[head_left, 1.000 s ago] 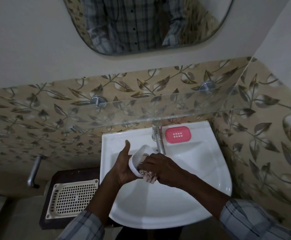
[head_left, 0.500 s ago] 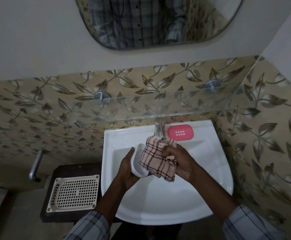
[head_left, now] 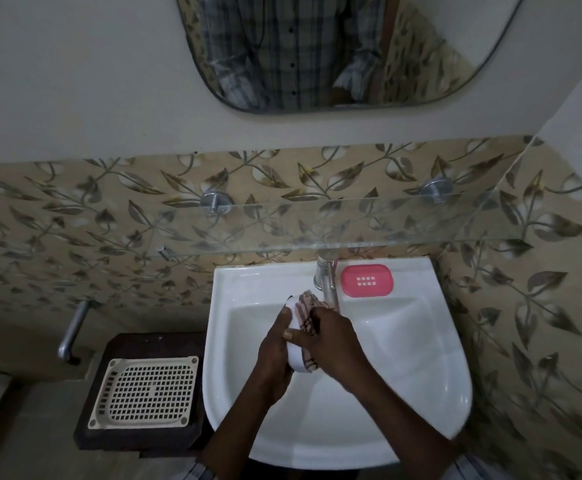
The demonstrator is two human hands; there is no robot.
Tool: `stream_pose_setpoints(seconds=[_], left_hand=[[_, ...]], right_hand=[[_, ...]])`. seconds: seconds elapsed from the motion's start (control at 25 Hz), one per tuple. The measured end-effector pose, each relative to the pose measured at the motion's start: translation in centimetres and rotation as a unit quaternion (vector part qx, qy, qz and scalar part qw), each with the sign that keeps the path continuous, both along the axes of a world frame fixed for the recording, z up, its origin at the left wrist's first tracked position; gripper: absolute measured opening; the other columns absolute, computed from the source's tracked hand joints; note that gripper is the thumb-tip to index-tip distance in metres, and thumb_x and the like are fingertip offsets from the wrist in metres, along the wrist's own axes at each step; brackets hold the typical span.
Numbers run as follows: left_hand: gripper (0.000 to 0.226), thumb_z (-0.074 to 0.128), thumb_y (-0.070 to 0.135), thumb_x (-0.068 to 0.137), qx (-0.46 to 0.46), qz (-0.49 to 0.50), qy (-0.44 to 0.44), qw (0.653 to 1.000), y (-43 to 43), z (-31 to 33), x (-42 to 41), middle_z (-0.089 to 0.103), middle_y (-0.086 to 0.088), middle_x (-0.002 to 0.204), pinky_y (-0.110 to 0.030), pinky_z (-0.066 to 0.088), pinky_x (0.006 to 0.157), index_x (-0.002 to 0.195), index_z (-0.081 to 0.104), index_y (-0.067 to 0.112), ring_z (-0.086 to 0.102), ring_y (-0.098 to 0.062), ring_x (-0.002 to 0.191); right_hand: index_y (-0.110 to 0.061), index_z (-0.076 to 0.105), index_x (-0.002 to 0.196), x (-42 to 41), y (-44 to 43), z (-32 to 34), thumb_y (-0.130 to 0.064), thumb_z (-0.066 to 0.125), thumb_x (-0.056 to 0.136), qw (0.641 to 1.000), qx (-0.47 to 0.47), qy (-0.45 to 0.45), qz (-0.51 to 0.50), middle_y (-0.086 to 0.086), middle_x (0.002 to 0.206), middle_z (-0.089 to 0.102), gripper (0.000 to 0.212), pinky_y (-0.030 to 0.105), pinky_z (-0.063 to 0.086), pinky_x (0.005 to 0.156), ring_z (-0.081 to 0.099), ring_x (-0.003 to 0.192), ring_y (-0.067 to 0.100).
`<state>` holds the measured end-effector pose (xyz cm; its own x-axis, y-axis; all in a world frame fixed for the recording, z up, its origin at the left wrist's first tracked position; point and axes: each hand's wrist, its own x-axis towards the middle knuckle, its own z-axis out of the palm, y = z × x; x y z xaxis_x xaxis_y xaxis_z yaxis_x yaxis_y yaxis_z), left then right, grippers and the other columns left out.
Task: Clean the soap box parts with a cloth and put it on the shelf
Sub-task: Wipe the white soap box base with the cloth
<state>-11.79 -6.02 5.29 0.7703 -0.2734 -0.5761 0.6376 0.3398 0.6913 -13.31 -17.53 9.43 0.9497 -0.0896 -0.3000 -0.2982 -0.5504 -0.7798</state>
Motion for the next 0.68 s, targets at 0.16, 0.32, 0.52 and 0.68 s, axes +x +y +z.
stream_pose_setpoints(seconds=[0.16,0.32,0.52,0.68], left_hand=[[0.043,0.049,0.041,0.100,0.027,-0.023,-0.016,0.999,1.1,0.3,1.0,0.073,-0.017,0.118,-0.042,0.060,0.078,0.129,0.065,0.013,0.070,-0.033,0.108],[0.042,0.049,0.051,0.097,0.110,-0.039,0.014,0.993,0.2,1.0,2.1,0.077,-0.007,0.095,-0.027,0.057,0.061,0.105,0.070,0.016,0.073,-0.020,0.086],[0.033,0.056,0.042,0.095,0.018,-0.023,0.002,1.000,3.4,1.4,4.1,0.073,-0.015,0.099,-0.045,0.056,0.076,0.103,0.072,0.014,0.070,-0.031,0.087],[0.042,0.048,0.032,0.095,-0.053,-0.083,0.134,0.986,4.2,1.6,4.2,0.064,-0.026,0.106,-0.050,0.054,0.081,0.115,0.065,0.000,0.061,-0.041,0.092]], right_hand=[[-0.020,0.067,0.111,1.0,-2.4,0.0,-0.030,0.084,0.073,0.970,0.233,0.069,0.027,-0.003,0.104,0.075,0.042,0.042,0.057,0.091,0.071,0.099,0.014],[-0.012,0.073,0.104,0.6,-1.7,-1.5,-0.016,0.074,0.084,0.939,0.332,0.064,-0.057,0.006,0.101,0.077,0.020,0.034,0.059,0.080,0.073,0.095,0.021],[-0.001,0.063,0.118,1.7,-4.2,-0.7,-0.012,0.054,0.085,0.691,0.674,0.074,-0.249,0.018,0.114,0.064,0.036,0.046,0.045,0.103,0.062,0.106,0.032],[-0.013,0.066,0.109,1.8,-4.4,1.0,0.009,0.063,0.080,0.948,0.282,-0.107,-0.104,0.008,0.101,0.076,0.037,0.038,0.058,0.081,0.072,0.091,0.025]])
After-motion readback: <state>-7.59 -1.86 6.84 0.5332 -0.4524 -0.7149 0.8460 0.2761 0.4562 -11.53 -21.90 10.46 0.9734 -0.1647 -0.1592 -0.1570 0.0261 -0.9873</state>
